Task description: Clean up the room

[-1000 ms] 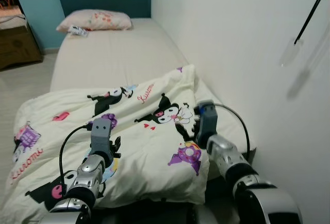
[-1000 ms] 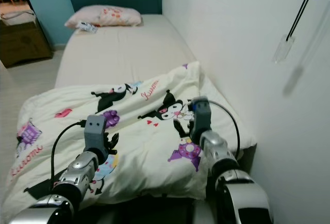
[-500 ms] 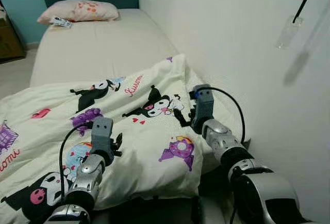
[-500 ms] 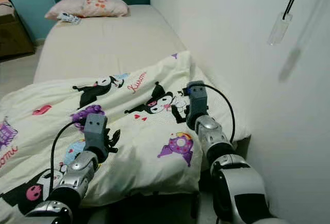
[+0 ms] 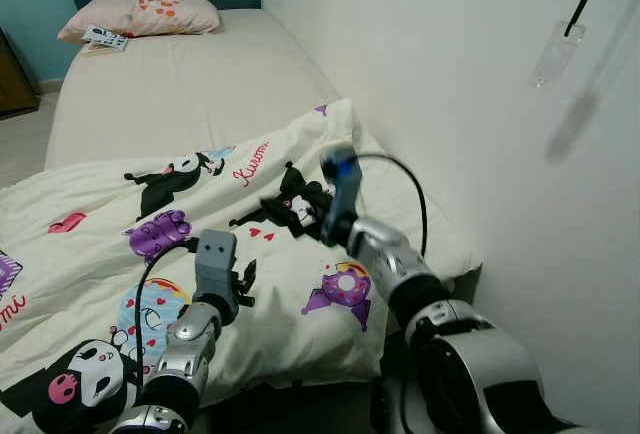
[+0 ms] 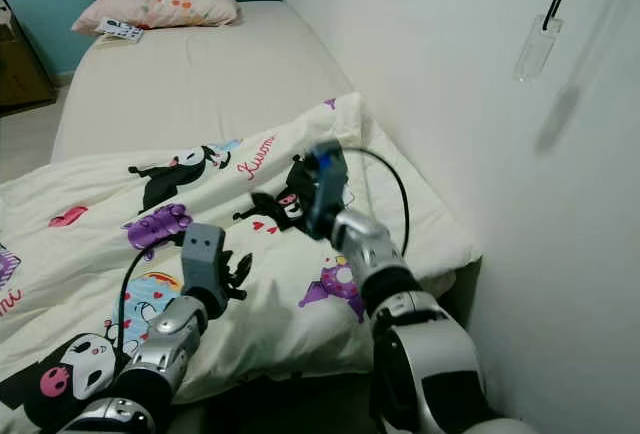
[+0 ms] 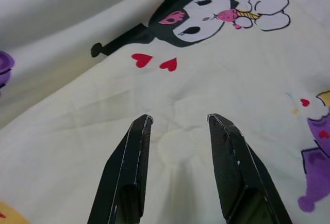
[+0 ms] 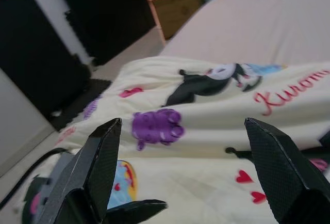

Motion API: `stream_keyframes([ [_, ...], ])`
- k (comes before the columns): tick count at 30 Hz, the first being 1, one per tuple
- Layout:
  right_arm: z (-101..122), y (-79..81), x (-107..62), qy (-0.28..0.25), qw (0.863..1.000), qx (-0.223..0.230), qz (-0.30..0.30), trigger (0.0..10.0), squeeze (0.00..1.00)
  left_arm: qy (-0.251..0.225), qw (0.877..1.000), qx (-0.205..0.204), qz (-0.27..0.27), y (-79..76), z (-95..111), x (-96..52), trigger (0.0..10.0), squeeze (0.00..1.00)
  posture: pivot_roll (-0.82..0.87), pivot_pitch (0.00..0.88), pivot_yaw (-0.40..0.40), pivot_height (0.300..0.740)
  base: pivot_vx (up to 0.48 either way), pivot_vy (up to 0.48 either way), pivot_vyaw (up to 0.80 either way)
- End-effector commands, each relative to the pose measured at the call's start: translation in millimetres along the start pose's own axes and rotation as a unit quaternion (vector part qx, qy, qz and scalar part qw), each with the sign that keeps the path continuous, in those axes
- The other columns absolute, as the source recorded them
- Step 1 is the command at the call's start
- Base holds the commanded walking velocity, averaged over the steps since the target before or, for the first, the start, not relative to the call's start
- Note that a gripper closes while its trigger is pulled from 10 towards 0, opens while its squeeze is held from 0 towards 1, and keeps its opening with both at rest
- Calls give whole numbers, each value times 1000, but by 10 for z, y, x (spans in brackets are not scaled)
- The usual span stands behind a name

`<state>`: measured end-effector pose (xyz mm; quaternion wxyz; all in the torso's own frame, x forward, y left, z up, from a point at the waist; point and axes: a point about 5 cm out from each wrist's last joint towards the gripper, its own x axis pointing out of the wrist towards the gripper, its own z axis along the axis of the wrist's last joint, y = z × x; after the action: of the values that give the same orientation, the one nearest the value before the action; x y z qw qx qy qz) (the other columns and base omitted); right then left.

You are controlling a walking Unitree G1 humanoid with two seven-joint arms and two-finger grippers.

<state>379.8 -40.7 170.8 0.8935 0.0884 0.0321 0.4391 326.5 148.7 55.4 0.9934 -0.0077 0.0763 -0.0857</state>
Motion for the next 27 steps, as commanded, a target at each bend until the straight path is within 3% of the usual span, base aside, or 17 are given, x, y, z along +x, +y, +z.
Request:
stream_keyframes([
  [1,-311,69,-27,77,997,-10,14,10000,0,8,1000,-4,-4,-26,-49,-29,10000,0,-56,107,-38,538,0,0,0],
  [5,-522,69,-77,133,990,-39,-9,10000,0,8,1000,-4,-5,-34,-50,-37,10000,0,-50,110,-39,538,0,0,0],
  [7,-673,-97,-227,159,982,-19,-104,10000,0,7,1000,-2,-4,-29,-54,-55,10000,0,-33,118,-40,538,0,0,0],
  [8,-673,-97,-227,159,982,-19,-104,10000,0,7,1000,-2,-4,-29,-54,-55,10000,0,-33,118,-40,538,0,0,0],
  [10,-735,-286,-412,168,969,-5,-183,10000,0,5,1000,0,-3,-13,-49,-74,10000,0,-22,125,-36,538,0,0,0],
  [11,-735,-286,-412,168,969,-5,-183,10000,0,5,1000,0,-3,-13,-49,-74,10000,0,-22,125,-36,538,0,0,0],
  [12,-740,-498,-642,166,953,3,-253,10000,0,-1,1000,6,3,44,-14,-97,10000,0,4,144,-28,538,0,0,0],
  [13,-740,-498,-642,166,953,3,-253,10000,0,-1,1000,6,3,44,-14,-97,10000,0,4,144,-28,538,0,0,0],
  [15,-708,-684,-862,158,937,4,-313,10000,0,-12,1000,17,10,135,65,-120,10000,0,35,174,-12,538,0,0,0],
  [18,-692,-732,-922,153,932,6,-328,10000,0,-17,1000,22,12,171,98,-131,10000,0,41,180,-10,538,0,0,0],
  [19,-648,-833,-1043,142,921,7,-364,10000,0,-29,999,29,21,282,207,-170,10000,0,74,215,6,538,0,0,0],
  [21,-637,-867,-1093,138,917,10,-375,10000,0,-33,999,32,25,320,248,-182,10000,0,74,215,6,538,0,0,0],
  [22,-609,-908,-1144,126,915,25,-383,10000,0,-42,998,38,34,435,356,-222,10000,0,130,283,46,538,0,0,0],
  [23,-609,-908,-1144,126,915,25,-383,10000,0,-42,998,38,34,435,356,-222,10000,0,130,283,46,538,0,0,0],
  [25,-552,-950,-1190,98,917,50,-383,10000,0,-58,996,52,47,616,555,-305,10000,0,155,307,64,528,0,0,0],
  [27,-536,-953,-1192,87,920,60,-378,10000,0,-62,995,61,50,677,627,-339,10000,0,172,319,79,523,0,0,0],
])
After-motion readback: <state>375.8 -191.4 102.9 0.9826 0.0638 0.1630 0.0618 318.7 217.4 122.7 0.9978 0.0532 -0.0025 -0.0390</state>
